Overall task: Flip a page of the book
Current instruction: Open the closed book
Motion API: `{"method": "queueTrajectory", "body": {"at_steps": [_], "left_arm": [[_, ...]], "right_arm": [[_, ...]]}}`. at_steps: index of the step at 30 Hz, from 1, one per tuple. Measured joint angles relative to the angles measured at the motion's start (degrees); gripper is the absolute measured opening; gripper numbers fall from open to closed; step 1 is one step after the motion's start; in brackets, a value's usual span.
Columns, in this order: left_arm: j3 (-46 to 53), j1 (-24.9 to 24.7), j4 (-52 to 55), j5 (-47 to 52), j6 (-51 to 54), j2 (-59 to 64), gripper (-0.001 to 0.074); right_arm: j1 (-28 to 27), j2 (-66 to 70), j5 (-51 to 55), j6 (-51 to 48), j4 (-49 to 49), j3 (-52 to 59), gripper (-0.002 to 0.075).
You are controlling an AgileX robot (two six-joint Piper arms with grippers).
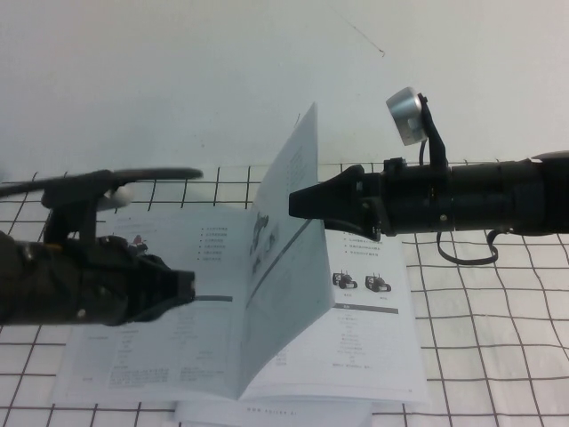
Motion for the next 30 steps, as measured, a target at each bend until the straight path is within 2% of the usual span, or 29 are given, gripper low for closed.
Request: {"method": "queueTrajectory", "body": {"at_steps": [6,11,20,24,30], "left_arm": [[7.95,-12.39,-2.15,-3.44,3.70,-9.37,-0.0002],[13.91,-20.67,-4.25,-9.27,3.80,-14.58,-0.0002],[17.20,-34.65,-8.91,-22.32,3.80,-15.71,-0.0002],[17.20,-38.91,-12.09,-30.96,4.21,-14.13,-0.0002],[17.20,-41.72,-13.60,-38.38,4.65,-8.33,-0.0002]], "right_arm": [[0.00,0.00,0.00,0.00,0.00,0.00,0.0465],[0.00,0.00,0.00,0.00,0.00,-0.69,0.0465],[2.26,0.00,0.00,0.00,0.00,-4.27,0.0465],[4.56,0.00,-1.28,-0.10,0.00,-4.26,0.0465],[6.82,0.00,-2.88,-0.61,0.00,-4.26,0.0465]]}}
